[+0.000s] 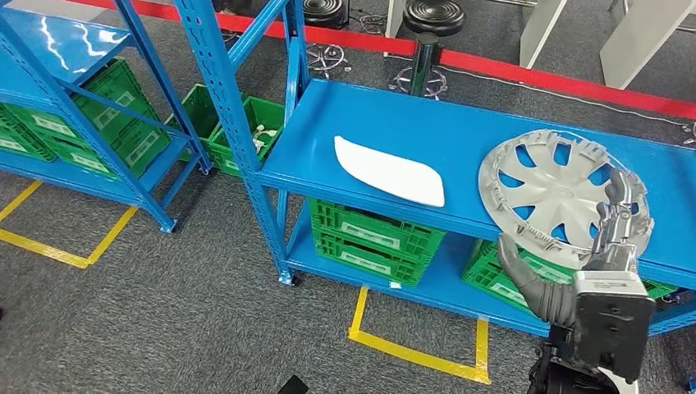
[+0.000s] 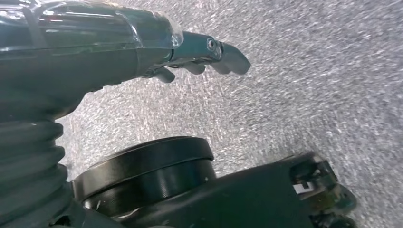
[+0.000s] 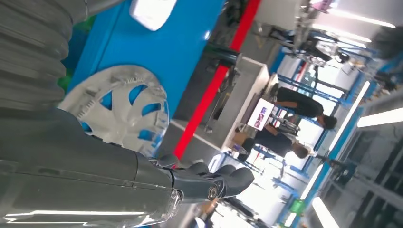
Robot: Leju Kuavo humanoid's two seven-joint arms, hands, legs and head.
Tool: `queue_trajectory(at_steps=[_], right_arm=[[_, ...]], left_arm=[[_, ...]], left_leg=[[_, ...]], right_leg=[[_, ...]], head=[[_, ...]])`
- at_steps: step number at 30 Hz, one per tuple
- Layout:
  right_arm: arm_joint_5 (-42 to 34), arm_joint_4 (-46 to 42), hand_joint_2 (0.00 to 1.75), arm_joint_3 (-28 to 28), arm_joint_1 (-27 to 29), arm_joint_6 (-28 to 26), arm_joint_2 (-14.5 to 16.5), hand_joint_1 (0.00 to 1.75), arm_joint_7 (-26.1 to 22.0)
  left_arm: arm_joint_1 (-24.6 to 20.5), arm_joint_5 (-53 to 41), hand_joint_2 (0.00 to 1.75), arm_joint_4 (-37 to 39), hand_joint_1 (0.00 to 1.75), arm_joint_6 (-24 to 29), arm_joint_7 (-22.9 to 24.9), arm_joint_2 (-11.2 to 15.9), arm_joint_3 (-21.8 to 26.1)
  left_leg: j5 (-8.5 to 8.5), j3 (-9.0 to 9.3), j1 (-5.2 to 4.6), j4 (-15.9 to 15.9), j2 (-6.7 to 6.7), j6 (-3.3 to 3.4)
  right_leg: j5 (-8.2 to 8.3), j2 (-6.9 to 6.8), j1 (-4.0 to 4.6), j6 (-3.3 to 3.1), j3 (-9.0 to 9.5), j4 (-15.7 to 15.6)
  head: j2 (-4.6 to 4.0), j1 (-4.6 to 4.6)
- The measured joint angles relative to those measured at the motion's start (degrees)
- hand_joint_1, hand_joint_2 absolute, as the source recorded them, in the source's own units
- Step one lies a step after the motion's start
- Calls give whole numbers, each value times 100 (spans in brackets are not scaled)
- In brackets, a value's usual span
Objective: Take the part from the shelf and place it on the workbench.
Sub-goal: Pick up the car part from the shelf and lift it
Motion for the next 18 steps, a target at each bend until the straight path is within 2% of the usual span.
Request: queue_trajectory(at_steps=[2,4,5,6,7,9,10,11,12,15,17,18], right_arm=[[320,10,175,23,-15,233,-104,0,152],[644,34,175,35,-13,472,-204,0,304],[808,53,175,34,-9,592,-250,0,380],[977,76,175,26,-6,714,-296,0,457],[1138,100,175,9,-4,827,-340,0,530],[1467,153,175,-72,-2,1052,-428,0,685],[1623,180,175,-129,1,1159,-469,0,760],[1779,208,175,-190,5,1266,-510,0,836],[1930,238,175,-250,13,1369,-550,0,910],[2379,345,175,-447,36,1679,-644,0,1134],[2682,425,175,-593,50,1888,-688,0,1281],[2834,474,175,-664,69,1994,-704,0,1356]], left_arm=[[-7,-10,175,3,0,-3,68,-16,-1],[-5,-20,175,5,0,-12,89,-28,-1],[-4,-25,175,5,0,-18,89,-32,-1],[-4,-34,175,7,0,-24,89,-34,-1],[-5,-43,175,7,0,-28,89,-35,-1],[-8,-63,175,9,0,-38,89,-47,-1],[-11,-72,175,9,0,-43,89,-56,-1],[-14,-81,175,10,0,-51,89,-64,-1],[-13,-92,175,10,0,-61,89,-72,-2],[-15,-122,175,12,0,-80,89,-77,-3],[-20,-138,175,15,0,-87,89,-69,-3],[-20,-147,175,16,0,-93,84,-66,-3]], left_leg=[[10,5,7,-17,0,57],[1,5,-15,-14,2,90],[-4,9,-31,-13,1,101],[-9,16,-48,-12,-3,110],[-13,26,-65,-11,-10,116],[-22,49,-97,-13,-26,125],[-26,48,-112,-11,-35,123],[-26,37,-120,-9,-41,111],[-22,23,-118,-12,-45,92],[-47,-2,-112,7,-37,3],[-268,-149,-95,337,-29,-61],[-441,-304,-79,664,-25,-90]], right_leg=[[-260,3,-9,44,-188,422],[-592,5,-8,60,-545,1172],[-665,5,-6,56,-685,1456],[-620,6,-2,41,-739,1545],[-472,8,5,14,-697,1422],[-48,15,39,-84,-413,733],[87,16,58,-135,-277,403],[149,17,78,-175,-179,165],[143,19,93,-201,-139,57],[160,14,81,-232,-103,-58],[191,-1,52,-262,-74,-116],[195,-7,50,-268,-71,-122]], head=[[0,5],[0,7],[0,7],[0,7],[0,7],[0,7],[0,6],[0,8],[0,9],[0,12],[0,4],[0,0]])
